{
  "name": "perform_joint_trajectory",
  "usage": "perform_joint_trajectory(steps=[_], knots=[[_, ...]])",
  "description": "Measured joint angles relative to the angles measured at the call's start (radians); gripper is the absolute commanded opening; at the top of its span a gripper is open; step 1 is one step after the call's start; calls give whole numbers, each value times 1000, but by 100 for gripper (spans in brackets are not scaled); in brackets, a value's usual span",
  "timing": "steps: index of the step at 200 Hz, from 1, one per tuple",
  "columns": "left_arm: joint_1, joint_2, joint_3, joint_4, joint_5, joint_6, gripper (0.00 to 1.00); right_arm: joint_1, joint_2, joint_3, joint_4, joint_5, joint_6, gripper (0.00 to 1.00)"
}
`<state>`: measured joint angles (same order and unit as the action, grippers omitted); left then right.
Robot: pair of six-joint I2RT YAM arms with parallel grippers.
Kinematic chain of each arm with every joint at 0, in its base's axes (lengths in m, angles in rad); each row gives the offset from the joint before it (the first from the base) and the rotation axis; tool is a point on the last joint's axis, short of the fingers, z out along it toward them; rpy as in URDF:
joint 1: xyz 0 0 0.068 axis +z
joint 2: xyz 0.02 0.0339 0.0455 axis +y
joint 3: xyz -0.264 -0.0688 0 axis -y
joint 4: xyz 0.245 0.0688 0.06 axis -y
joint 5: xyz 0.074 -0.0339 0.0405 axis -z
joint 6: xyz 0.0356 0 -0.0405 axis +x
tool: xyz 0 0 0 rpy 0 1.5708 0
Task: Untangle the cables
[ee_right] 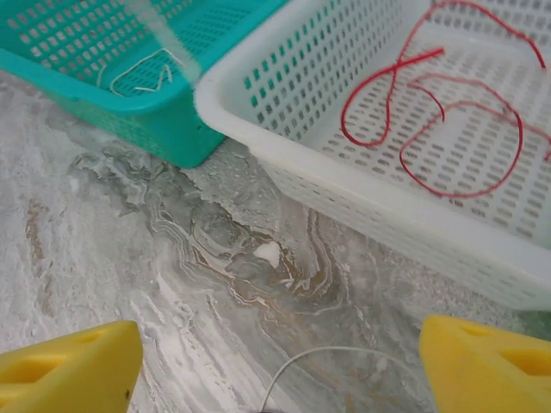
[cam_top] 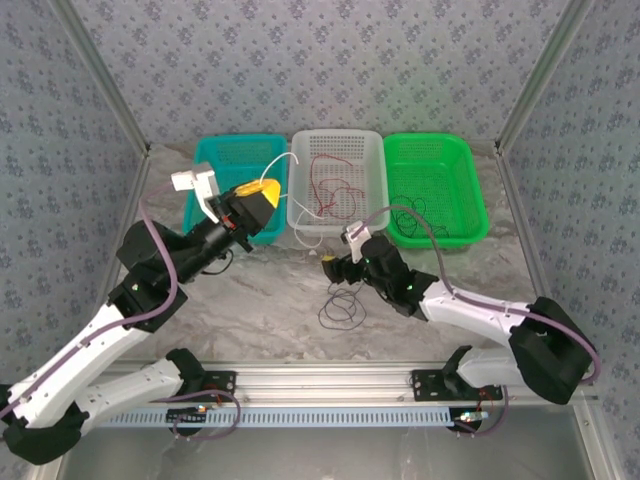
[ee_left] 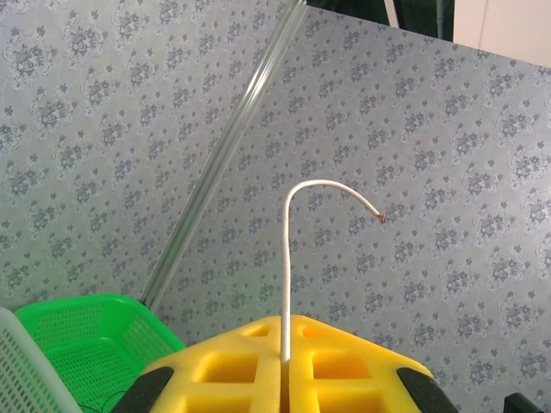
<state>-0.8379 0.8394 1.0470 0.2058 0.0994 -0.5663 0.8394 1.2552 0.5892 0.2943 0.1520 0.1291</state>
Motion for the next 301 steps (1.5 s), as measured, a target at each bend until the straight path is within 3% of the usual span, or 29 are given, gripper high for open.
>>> perform_joint_trajectory(steps=[88, 189, 263, 301], knots=[[0, 29, 0, 7, 1, -30, 7, 119, 124, -1, 167, 35, -134, 91], [0, 26, 5, 6, 1, -30, 7, 132, 146, 23, 295, 226, -180, 88], [0, 26, 5, 8, 5, -37, 7, 141, 127, -1, 400, 210, -217, 89], [0, 25, 5, 18, 8, -48, 8, 139, 162, 52, 444, 180, -275, 77]])
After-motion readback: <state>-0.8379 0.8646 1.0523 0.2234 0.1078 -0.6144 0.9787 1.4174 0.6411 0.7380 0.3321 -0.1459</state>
